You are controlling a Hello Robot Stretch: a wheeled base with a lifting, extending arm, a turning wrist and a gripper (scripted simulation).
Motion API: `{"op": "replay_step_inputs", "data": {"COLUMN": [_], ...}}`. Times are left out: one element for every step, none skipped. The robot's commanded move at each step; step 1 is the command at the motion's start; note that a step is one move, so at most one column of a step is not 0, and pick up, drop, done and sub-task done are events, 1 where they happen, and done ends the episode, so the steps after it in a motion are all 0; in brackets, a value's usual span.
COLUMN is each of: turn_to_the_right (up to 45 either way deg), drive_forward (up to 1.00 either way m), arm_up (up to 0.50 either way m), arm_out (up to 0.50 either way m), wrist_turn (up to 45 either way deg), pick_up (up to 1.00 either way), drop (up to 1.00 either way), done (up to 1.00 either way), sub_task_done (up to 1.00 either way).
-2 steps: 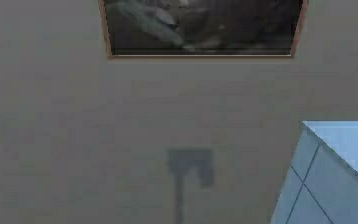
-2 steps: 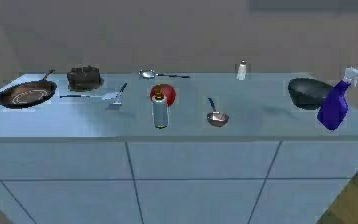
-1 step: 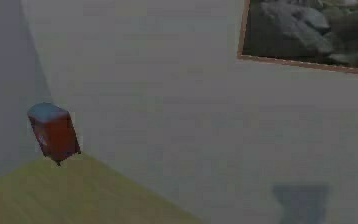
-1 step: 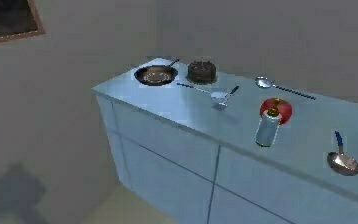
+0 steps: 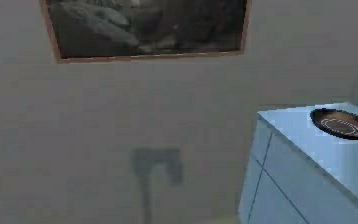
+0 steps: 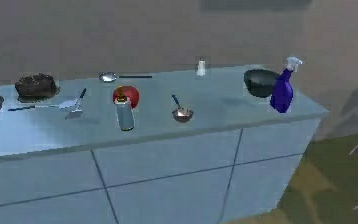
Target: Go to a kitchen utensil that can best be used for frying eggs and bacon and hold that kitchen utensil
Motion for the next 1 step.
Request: {"op": "replay_step_inputs", "data": {"turn_to_the_right": [27.0], "drive_forward": [0.0], "arm_up": [0.0], "arm_out": [0.0], "wrist_turn": [0.0], "pick_up": [0.0], "drop": [0.0], "done": [0.0], "sub_task_done": [0.0]}}
